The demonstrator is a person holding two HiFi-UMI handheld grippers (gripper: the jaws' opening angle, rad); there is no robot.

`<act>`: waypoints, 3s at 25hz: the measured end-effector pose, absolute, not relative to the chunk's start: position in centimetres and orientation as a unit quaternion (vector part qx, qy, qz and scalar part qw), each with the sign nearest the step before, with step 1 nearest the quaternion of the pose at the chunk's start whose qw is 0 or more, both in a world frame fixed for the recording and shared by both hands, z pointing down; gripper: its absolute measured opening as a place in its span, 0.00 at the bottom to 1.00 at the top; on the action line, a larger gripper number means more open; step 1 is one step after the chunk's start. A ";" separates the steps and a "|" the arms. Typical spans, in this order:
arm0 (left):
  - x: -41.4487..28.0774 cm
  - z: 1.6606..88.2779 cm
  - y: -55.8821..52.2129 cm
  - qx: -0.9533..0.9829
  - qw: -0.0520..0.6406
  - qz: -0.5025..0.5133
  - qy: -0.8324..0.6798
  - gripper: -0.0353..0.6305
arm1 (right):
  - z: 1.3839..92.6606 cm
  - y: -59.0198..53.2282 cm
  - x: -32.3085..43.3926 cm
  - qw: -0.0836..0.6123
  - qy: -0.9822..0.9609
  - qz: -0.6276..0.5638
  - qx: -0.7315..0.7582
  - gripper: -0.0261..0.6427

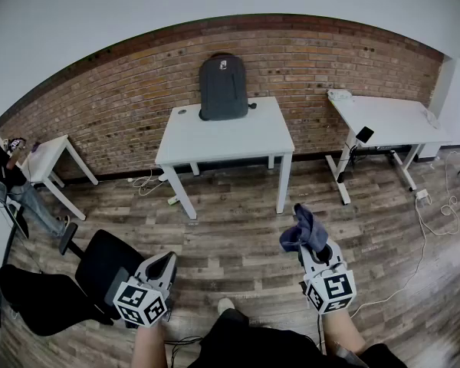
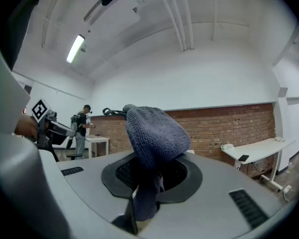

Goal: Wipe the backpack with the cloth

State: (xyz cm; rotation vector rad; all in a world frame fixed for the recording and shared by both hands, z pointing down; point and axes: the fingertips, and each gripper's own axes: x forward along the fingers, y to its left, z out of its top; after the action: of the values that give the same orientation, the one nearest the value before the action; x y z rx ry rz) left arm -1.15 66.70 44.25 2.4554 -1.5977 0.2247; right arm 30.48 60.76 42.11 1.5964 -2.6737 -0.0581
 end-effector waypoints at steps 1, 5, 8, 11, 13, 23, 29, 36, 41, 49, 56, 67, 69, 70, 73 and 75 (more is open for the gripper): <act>-1.3 44.6 66.3 0.832 0.102 0.076 -0.541 0.05 | 42.4 60.4 30.4 0.014 -0.858 -0.019 0.513 0.14; -1.8 45.5 64.4 0.833 0.103 0.076 -0.538 0.05 | 43.3 58.8 30.0 0.017 -0.855 -0.019 0.518 0.14; -2.2 45.8 62.0 0.837 0.103 0.074 -0.533 0.04 | 43.6 56.8 29.8 0.018 -0.851 -0.018 0.525 0.14; -2.8 45.7 58.8 0.840 0.099 0.071 -0.528 0.05 | 43.5 54.1 28.8 0.018 -0.850 -0.021 0.525 0.14; -3.1 45.8 56.5 0.843 0.098 0.069 -0.524 0.05 | 43.5 52.2 28.2 0.021 -0.850 -0.027 0.526 0.14; -6.5 45.7 45.7 0.852 0.113 0.071 -0.507 0.05 | 43.0 42.0 24.3 0.031 -0.846 -0.018 0.533 0.14; -9.5 45.3 39.2 0.859 0.111 0.070 -0.495 0.05 | 42.9 36.4 21.3 0.036 -0.839 -0.016 0.543 0.14; -13.5 45.0 32.2 0.866 0.109 0.059 -0.484 0.05 | 41.9 30.3 17.4 0.040 -0.831 -0.028 0.555 0.14; -16.6 44.9 28.1 0.868 0.106 0.056 -0.483 0.04 | 41.5 26.5 14.8 0.040 -0.826 -0.033 0.562 0.14; -19.2 45.9 23.4 0.873 0.112 0.058 -0.472 0.04 | 41.6 23.0 12.3 0.040 -0.817 -0.036 0.574 0.14; -19.5 46.5 21.1 0.871 0.117 0.061 -0.472 0.05 | 42.8 20.1 11.8 0.045 -0.820 -0.026 0.569 0.14; -20.9 46.6 14.4 0.847 0.113 0.062 -0.516 0.05 | 43.2 10.2 10.5 0.028 -0.845 -0.030 0.533 0.14; -20.7 46.5 12.6 0.843 0.112 0.064 -0.523 0.05 | 43.2 7.9 10.6 0.022 -0.850 -0.029 0.526 0.14; -20.4 46.5 11.7 0.841 0.112 0.065 -0.525 0.04 | 43.2 6.8 10.7 0.020 -0.852 -0.028 0.522 0.14; -19.5 46.2 9.0 0.839 0.116 0.056 -0.528 0.05 | 43.8 3.4 11.2 0.019 -0.856 -0.020 0.516 0.14; -19.2 45.9 6.8 0.837 0.122 0.044 -0.532 0.05 | 44.4 0.9 11.8 0.018 -0.858 -0.010 0.513 0.14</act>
State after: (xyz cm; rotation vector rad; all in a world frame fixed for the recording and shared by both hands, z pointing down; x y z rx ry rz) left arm -19.19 6.75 45.87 2.4418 -1.5521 0.1298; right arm 11.79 0.90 44.35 1.5941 -2.6646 -0.0326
